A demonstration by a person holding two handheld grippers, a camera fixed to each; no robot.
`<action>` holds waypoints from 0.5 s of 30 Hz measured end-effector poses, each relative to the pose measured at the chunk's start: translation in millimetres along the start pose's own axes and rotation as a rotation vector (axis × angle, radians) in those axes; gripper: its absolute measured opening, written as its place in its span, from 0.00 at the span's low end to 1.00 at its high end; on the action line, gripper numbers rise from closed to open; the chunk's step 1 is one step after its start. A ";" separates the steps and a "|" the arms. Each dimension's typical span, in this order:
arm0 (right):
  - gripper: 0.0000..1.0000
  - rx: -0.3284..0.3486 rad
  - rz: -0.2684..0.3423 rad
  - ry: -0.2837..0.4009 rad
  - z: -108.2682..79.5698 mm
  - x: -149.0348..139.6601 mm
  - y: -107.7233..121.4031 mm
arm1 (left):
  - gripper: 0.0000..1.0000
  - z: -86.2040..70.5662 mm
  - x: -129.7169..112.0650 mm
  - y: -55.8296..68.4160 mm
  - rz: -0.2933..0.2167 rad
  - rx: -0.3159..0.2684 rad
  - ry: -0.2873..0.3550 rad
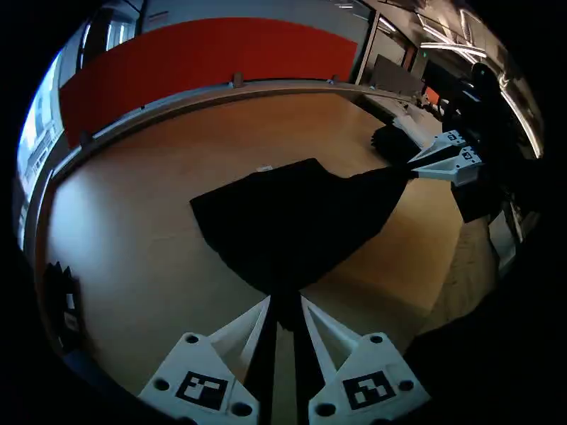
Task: Fold towel
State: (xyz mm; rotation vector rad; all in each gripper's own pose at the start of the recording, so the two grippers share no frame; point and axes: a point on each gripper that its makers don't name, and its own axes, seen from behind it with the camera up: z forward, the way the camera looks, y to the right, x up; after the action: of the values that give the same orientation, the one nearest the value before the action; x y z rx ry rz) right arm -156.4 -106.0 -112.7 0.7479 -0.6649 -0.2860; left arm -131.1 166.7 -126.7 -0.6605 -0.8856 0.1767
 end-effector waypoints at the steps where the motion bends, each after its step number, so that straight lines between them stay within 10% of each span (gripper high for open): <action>1: 0.07 -0.001 -0.002 0.000 -1.9 0.5 -0.1 | 0.14 -1.4 -0.5 2.0 -0.001 -0.003 -0.001; 15: 0.07 -0.001 -0.004 0.001 -16.8 4.8 -1.4 | 0.14 -22.0 -1.6 20.9 -0.034 -0.031 -0.011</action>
State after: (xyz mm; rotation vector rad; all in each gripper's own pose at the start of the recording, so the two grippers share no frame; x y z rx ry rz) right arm -141.9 -100.2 -120.7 0.7488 -0.6620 -0.2896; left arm -112.7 172.4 -150.2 -0.6733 -0.9108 0.1361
